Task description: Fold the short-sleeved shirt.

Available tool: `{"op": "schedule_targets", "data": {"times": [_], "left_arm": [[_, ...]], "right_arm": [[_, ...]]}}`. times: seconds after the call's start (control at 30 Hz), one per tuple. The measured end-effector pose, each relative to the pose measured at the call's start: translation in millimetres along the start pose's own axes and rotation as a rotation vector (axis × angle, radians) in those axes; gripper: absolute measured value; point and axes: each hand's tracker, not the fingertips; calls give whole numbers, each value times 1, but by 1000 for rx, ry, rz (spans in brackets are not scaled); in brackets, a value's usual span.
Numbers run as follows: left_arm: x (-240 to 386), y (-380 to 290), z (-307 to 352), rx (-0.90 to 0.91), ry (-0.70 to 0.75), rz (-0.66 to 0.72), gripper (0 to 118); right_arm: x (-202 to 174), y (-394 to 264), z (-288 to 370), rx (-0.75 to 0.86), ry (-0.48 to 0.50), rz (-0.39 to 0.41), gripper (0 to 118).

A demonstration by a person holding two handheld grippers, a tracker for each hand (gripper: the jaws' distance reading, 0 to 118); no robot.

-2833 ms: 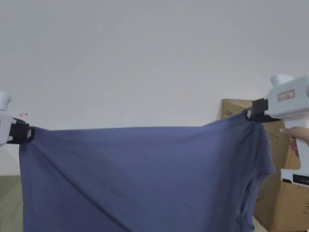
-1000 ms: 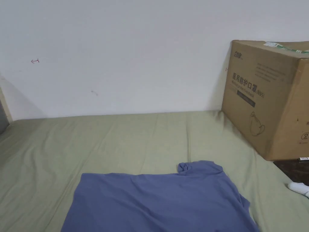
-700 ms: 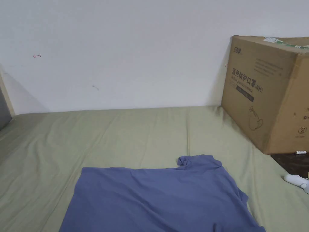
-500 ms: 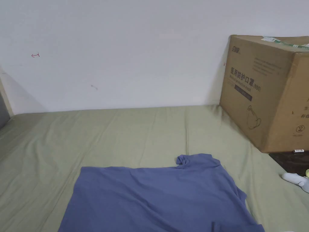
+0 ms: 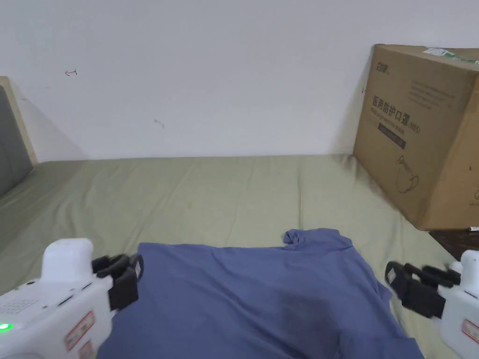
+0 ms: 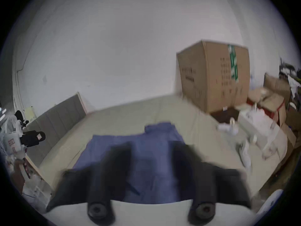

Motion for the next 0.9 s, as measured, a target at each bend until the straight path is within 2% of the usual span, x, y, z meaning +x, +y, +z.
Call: {"op": "schedule_targets", "data": {"times": [0.03,0.07,0.1,0.17,0.37,0.47,0.57,0.7,0.73,0.77,0.8,0.83,0.9], "left_arm": [[-5,-5,-10,21,12,-16,0],[-2,-6,-12,39,-19,-3,0],[2,-6,-14,49,-44,11,0],[9,-4,-19,61,-3,8,0],[5,6,-15,93,-32,62,0],[-9,17,-17,52,-38,44,0],[-38,24,-24,-138,-53,11,0],[-84,-11,-55,-730,54,-3,0],[-95,-26,-57,-802,34,7,0],[-105,-43,-56,-850,36,9,2],[-113,-58,-55,-863,64,4,16],[-118,-71,-52,-874,88,-2,37],[-129,-95,-47,-858,120,11,66]], "right_arm": [[-6,3,-4,14,-12,13,12],[-9,4,-9,9,-42,10,0],[-11,7,-13,11,-27,-5,0],[-12,14,-18,-7,-19,-34,0],[-18,20,-16,25,-48,-3,0],[-15,24,-16,34,3,2,0],[-15,27,-17,13,6,32,0],[-15,16,-16,-57,38,67,0],[-16,12,-16,-76,41,79,0],[-16,8,-16,-98,42,93,0],[-16,4,-17,-119,43,107,0],[-16,0,-17,-134,44,116,0],[-16,-9,-19,-173,53,126,0]]}}
